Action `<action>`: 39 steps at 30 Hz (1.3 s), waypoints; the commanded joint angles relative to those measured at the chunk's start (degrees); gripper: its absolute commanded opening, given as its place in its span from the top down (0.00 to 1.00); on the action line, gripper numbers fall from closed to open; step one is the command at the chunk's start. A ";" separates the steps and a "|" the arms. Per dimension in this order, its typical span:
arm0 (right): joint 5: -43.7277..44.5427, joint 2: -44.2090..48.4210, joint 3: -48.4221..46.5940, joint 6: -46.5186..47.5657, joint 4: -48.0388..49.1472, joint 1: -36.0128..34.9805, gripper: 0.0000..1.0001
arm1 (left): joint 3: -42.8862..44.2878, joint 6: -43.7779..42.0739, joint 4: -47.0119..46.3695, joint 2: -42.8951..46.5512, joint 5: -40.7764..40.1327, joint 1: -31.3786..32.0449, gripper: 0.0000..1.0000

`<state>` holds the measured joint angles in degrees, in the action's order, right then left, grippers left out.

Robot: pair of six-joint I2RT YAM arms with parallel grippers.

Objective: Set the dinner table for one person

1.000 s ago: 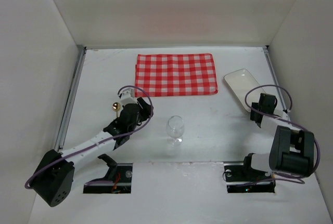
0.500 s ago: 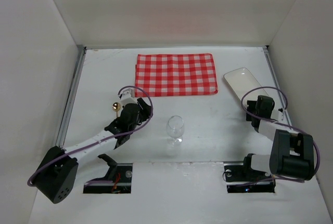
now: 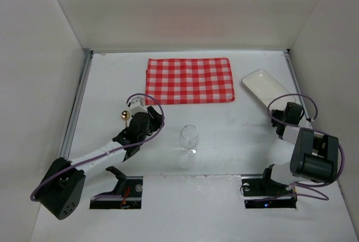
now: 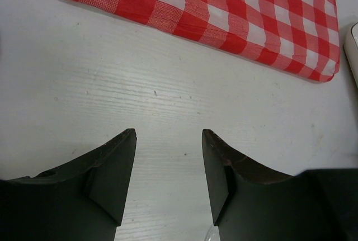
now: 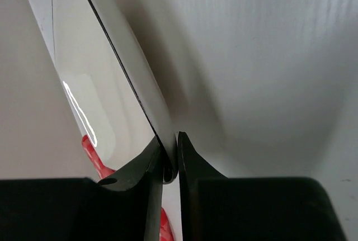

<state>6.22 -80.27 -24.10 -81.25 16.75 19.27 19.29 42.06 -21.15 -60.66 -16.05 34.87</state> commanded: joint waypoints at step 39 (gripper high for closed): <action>-0.59 -10.53 -1.31 -3.30 5.30 -5.51 0.84 | -0.30 0.83 -3.99 -2.35 0.76 -0.90 0.52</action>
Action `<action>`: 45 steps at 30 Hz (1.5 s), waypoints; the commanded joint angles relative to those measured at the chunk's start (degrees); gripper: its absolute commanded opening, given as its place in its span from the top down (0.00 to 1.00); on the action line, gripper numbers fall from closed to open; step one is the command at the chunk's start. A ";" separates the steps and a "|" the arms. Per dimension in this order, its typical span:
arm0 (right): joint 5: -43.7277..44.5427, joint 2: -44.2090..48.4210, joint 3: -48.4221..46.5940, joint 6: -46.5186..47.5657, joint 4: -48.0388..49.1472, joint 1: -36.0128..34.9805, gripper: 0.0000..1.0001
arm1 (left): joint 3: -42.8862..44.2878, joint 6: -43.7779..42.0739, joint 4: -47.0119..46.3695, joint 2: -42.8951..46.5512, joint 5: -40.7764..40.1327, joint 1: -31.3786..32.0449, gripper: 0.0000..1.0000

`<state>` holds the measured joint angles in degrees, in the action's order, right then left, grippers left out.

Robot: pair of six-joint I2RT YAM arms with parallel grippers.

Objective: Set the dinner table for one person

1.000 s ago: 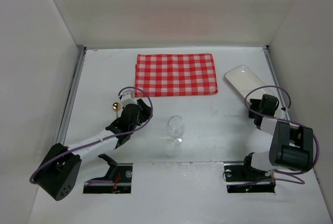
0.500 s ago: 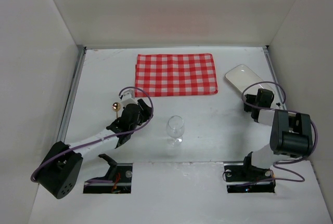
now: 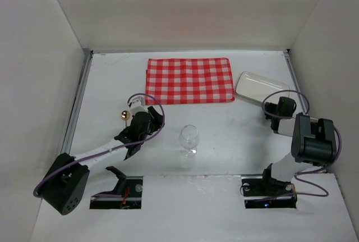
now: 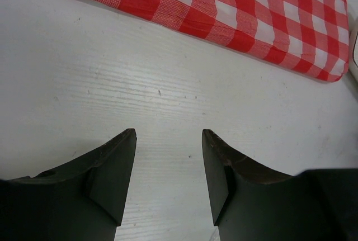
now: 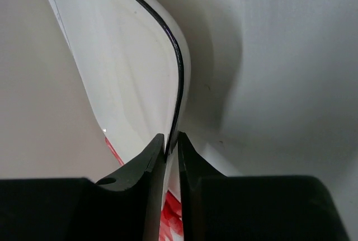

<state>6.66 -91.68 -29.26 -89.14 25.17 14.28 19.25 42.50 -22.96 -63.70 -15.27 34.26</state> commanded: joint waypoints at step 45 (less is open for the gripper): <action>-7.27 2.38 6.49 9.69 3.22 4.75 1.00 | -1.49 0.39 -3.23 1.48 -0.11 -2.40 0.52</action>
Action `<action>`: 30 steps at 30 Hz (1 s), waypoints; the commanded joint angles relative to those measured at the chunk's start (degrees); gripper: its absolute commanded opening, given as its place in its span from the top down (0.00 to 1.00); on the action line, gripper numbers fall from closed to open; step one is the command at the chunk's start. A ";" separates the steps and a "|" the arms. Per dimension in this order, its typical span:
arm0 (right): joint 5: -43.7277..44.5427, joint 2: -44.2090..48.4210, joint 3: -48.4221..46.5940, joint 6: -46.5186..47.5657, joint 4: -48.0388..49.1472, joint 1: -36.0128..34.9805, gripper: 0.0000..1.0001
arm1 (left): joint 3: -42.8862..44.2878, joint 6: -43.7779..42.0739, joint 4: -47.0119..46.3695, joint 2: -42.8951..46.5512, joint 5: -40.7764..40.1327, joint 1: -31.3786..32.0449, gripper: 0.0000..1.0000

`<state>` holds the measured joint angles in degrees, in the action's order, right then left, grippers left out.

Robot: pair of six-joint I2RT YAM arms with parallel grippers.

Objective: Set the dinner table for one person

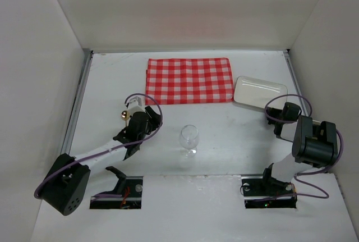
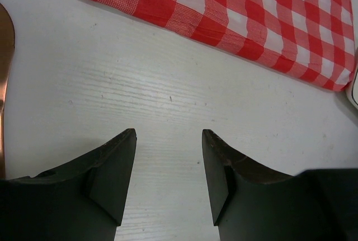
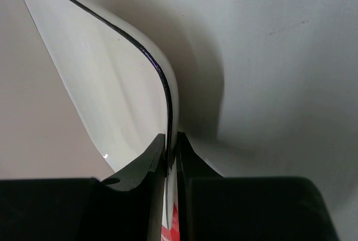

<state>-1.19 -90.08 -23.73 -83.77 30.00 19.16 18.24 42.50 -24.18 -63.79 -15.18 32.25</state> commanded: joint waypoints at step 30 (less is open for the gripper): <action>-3.29 39.19 -6.24 5.20 -16.29 -1.71 1.00 | -0.75 0.04 -2.53 1.74 -0.11 -0.92 0.52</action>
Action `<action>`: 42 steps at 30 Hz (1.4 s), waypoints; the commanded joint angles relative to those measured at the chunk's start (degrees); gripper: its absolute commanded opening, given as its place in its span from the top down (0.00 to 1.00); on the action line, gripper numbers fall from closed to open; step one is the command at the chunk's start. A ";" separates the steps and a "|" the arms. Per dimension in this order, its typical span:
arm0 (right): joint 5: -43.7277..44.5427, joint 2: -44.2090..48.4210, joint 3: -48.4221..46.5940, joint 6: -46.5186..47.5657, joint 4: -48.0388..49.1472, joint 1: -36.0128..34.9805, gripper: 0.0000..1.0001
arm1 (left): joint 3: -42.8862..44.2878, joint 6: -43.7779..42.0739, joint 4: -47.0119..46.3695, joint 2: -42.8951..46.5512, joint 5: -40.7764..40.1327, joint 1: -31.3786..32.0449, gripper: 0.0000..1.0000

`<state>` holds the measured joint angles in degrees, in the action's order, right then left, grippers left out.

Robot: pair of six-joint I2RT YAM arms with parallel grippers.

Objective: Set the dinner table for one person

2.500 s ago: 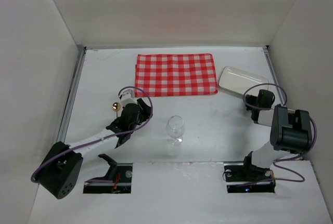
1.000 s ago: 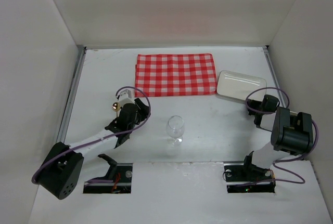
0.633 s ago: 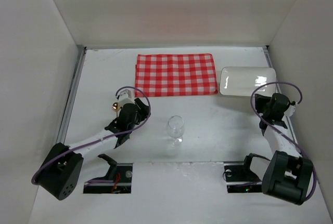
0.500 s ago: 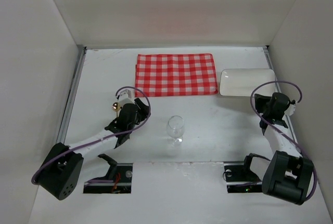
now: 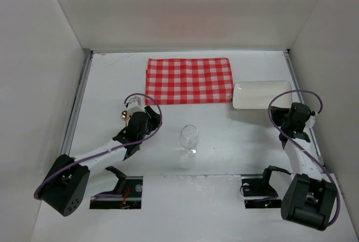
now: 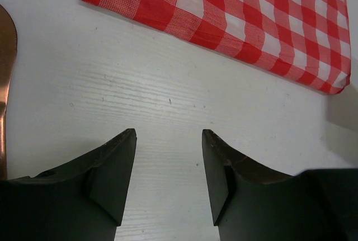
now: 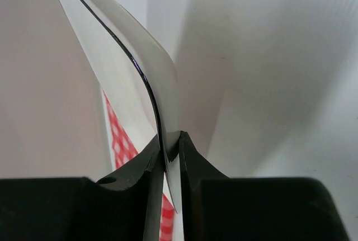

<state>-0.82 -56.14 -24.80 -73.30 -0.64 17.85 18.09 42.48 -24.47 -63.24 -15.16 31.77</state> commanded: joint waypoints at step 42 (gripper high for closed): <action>12.95 -54.86 -39.18 -33.31 51.71 -44.34 1.00 | -4.11 -1.26 -4.62 6.73 0.74 -8.17 0.52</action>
<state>10.26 -112.44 -58.08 -101.10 34.30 -25.47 14.48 41.82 -26.20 -57.21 -14.94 24.23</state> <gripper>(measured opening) 0.189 0.480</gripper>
